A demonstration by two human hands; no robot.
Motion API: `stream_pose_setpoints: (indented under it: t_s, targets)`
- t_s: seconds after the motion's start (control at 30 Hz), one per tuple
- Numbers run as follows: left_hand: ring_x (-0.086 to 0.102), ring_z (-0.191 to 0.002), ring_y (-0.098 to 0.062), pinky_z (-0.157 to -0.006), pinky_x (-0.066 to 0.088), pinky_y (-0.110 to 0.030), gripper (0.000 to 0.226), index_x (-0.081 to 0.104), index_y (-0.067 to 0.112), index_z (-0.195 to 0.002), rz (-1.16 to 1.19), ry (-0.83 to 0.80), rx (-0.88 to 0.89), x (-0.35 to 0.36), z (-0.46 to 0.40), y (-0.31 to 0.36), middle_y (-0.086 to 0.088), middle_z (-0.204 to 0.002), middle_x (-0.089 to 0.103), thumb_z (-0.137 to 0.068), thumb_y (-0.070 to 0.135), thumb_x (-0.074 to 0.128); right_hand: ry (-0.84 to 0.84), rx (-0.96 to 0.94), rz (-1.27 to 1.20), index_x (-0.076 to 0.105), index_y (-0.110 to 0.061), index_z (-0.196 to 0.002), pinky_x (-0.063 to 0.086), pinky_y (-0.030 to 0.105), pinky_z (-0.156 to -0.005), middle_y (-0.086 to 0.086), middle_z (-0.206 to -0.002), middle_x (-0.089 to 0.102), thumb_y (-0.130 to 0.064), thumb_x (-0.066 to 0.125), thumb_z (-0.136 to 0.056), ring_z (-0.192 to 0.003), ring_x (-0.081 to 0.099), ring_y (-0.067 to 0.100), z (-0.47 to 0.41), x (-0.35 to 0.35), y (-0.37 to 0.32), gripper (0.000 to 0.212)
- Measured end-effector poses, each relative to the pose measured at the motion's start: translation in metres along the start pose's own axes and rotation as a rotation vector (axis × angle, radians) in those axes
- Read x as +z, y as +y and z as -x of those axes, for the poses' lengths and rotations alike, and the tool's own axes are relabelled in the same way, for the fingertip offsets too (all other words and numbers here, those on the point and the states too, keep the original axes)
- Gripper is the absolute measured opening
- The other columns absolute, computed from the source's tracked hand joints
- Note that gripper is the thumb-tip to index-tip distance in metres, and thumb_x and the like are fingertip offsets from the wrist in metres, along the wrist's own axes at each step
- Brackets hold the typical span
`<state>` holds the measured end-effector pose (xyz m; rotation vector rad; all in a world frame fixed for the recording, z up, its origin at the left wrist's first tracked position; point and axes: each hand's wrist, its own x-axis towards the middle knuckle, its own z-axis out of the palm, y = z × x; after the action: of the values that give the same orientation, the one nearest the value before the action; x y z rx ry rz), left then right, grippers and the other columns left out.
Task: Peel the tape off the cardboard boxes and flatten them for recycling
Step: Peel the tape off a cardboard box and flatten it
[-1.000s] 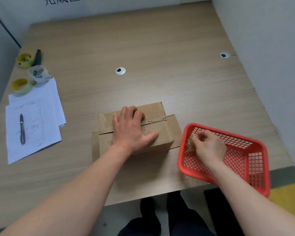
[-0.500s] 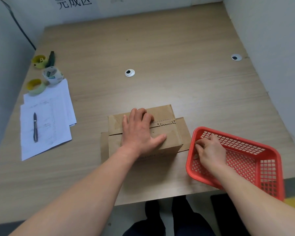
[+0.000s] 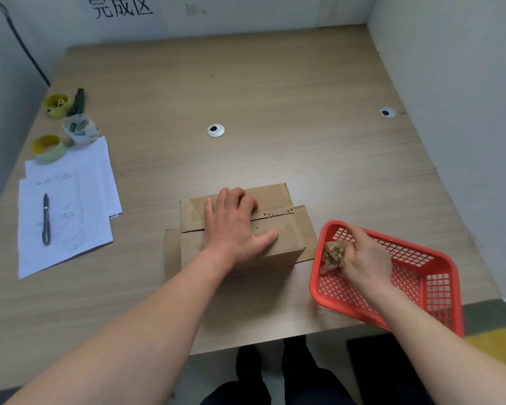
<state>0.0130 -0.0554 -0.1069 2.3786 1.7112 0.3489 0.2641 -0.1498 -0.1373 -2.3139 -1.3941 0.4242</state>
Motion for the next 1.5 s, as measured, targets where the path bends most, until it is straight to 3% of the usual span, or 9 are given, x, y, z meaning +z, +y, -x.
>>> stream_pose_setpoints:
  t_s: [0.17,0.43,0.67,0.77,0.9,1.0,1.17,1.37,1.5]
  targets:
    - [0.037,-0.127,-0.022,-0.11,0.025,-0.053,0.077,0.054,0.028,-0.113,0.015,-0.024,0.013,-0.005,-0.002,-0.002,0.004,-0.125,0.043,-0.058,0.081,0.041,0.13,-0.119,-0.199,0.076,-0.014,-0.104,0.044,0.028,-0.08,0.005,-0.102,0.07,-0.005,0.062,-0.09,-0.091,0.065,0.025,-0.004,-0.007,-0.029,0.021]
    - [0.047,-0.112,-0.026,-0.099,0.043,-0.041,0.057,0.062,0.011,-0.107,0.185,0.109,0.069,-0.028,0.008,-0.023,-0.005,-0.115,0.052,-0.07,0.052,0.073,-0.057,-0.087,-0.366,0.075,-0.02,-0.085,0.049,0.033,-0.077,-0.002,-0.09,0.071,-0.024,0.061,-0.091,-0.084,0.064,0.016,-0.012,0.005,-0.106,0.016]
    - [0.048,-0.113,-0.025,-0.083,0.049,-0.038,0.029,0.063,0.017,-0.102,0.235,0.223,-0.518,-0.044,0.045,-0.063,-0.002,-0.119,0.05,-0.089,0.043,0.065,-0.123,-0.025,-0.531,0.068,-0.019,-0.075,0.043,0.033,-0.073,-0.006,-0.085,0.07,-0.025,0.055,-0.096,-0.086,0.061,0.019,-0.02,0.012,-0.136,0.025]
    - [0.056,-0.099,-0.022,-0.08,0.046,-0.032,0.026,0.065,0.016,-0.09,0.371,0.179,-0.761,-0.051,0.056,-0.072,-0.004,-0.118,0.051,-0.094,0.041,0.059,-0.253,0.14,-0.692,0.058,-0.007,-0.059,0.043,0.04,-0.066,0.003,-0.07,0.063,-0.032,0.055,-0.085,-0.076,0.055,0.036,-0.029,0.018,-0.151,0.036]
    - [0.043,-0.06,-0.016,-0.057,0.031,-0.027,0.037,0.048,0.016,-0.05,0.607,0.23,-0.901,-0.064,0.064,-0.08,-0.009,-0.078,0.052,-0.083,0.02,0.064,-0.51,0.204,-0.807,0.056,-0.007,-0.06,0.041,0.034,-0.06,0.004,-0.063,0.049,0.001,0.055,-0.077,-0.065,0.044,0.02,-0.037,0.019,-0.167,0.019]
    - [0.058,-0.075,-0.016,-0.06,0.043,-0.022,0.008,0.071,0.011,-0.08,0.886,0.077,-0.861,-0.087,0.072,-0.078,-0.004,-0.086,0.064,-0.073,0.008,0.07,-0.822,0.061,-0.793,0.064,-0.002,-0.065,0.044,0.027,-0.068,0.004,-0.079,0.063,0.006,0.06,-0.067,-0.078,0.057,0.02,-0.039,0.011,-0.164,0.009]
    - [0.027,-0.143,-0.021,-0.117,0.032,-0.037,0.111,0.032,0.029,-0.154,0.778,-0.264,-0.722,-0.099,0.088,-0.079,0.001,-0.158,0.017,-0.054,0.016,0.077,-1.027,-0.315,-0.404,0.063,-0.023,-0.125,0.039,0.026,-0.1,-0.005,-0.138,0.05,-0.009,0.064,-0.047,-0.13,0.045,0.015,-0.05,0.006,-0.158,0.08]
    - [0.011,-0.151,-0.016,-0.119,0.029,-0.04,0.144,-0.019,0.036,-0.155,0.581,-0.097,-0.704,-0.087,0.095,-0.061,0.011,-0.164,0.001,-0.062,0.022,0.09,-0.844,-0.491,-0.072,0.021,-0.053,-0.148,0.05,0.037,-0.084,0.002,-0.122,0.043,-0.024,0.081,-0.064,-0.106,0.054,0.025,-0.051,0.012,-0.168,0.108]
    - [0.003,-0.153,-0.013,-0.121,0.027,-0.04,0.152,-0.024,0.035,-0.153,0.534,-0.065,-0.739,-0.082,0.101,-0.058,0.014,-0.163,-0.016,-0.055,0.031,0.092,-0.695,-0.486,-0.117,-0.005,-0.046,-0.156,0.049,0.039,-0.085,0.005,-0.102,0.062,-0.044,0.08,-0.077,-0.094,0.06,0.023,-0.057,0.012,-0.184,0.116]
